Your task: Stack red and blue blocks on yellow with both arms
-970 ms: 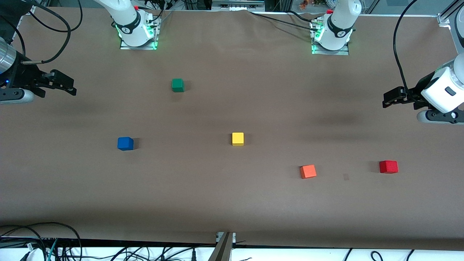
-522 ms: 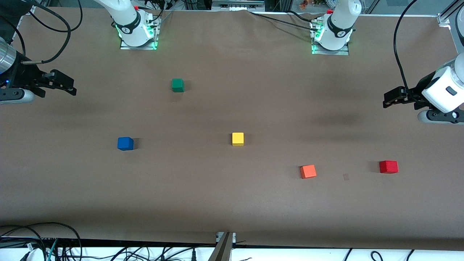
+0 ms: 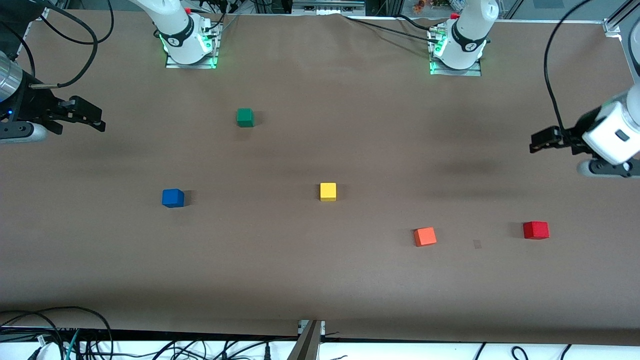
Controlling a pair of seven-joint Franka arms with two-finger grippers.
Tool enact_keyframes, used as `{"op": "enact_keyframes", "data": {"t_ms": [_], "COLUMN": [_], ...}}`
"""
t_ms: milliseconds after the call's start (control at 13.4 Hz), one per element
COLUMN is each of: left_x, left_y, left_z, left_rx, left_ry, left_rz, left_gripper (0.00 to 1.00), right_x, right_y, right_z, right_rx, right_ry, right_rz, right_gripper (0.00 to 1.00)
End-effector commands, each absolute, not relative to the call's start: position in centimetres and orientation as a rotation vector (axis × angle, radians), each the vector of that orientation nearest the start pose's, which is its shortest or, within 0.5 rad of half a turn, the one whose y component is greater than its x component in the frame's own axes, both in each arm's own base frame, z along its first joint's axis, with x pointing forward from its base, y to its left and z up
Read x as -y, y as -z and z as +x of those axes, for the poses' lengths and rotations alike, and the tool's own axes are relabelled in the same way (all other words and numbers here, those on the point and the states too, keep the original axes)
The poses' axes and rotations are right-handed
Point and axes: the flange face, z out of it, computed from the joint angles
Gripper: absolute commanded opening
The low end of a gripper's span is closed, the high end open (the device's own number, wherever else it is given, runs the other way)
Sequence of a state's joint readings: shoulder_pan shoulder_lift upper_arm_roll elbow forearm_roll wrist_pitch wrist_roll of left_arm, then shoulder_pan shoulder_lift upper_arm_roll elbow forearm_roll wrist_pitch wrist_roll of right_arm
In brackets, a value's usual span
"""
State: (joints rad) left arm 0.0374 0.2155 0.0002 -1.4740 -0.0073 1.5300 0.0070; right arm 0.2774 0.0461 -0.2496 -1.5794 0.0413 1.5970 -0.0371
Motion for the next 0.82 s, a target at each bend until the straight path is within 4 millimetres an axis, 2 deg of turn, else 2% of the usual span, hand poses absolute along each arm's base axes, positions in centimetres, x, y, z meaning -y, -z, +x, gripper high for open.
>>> {"op": "enact_keyframes", "data": {"t_ms": [0, 75, 224, 373, 522, 746], "left_x": [-6.4, -7.1, -10.8, -11.8, -14.3, -14.8], "left_y": [-49.4, -47.9, -45.6, -40.9, -36.2, -30.8], "left_z": [63.7, 64.5, 65.5, 67.3, 68.1, 69.0], "left_rx": [0.009, -0.031, 0.001, -0.148, -0.152, -0.15], "left_ry": [-0.31, -0.295, -0.235, -0.207, -0.187, -0.166], "left_rz": [-3.153, -3.138, -3.125, -3.132, -3.146, -3.144], "left_gripper": [1.0, 1.0, 1.0, 1.0, 1.0, 1.0], "right_x": [-2.3, -2.3, -2.3, -2.3, -2.2, -2.3], "right_y": [-60.3, -60.3, -60.3, -60.4, -60.4, -60.3], "right_z": [57.0, 57.0, 57.0, 57.0, 57.0, 57.0], "right_rx": [0.086, 0.086, 0.086, 0.086, 0.084, 0.086], "right_ry": [-0.053, -0.053, -0.053, -0.05, -0.05, -0.053], "right_rz": [-3.128, -3.128, -3.128, -3.128, -3.128, -3.128], "right_gripper": [1.0, 1.0, 1.0, 1.0, 1.0, 1.0]}}
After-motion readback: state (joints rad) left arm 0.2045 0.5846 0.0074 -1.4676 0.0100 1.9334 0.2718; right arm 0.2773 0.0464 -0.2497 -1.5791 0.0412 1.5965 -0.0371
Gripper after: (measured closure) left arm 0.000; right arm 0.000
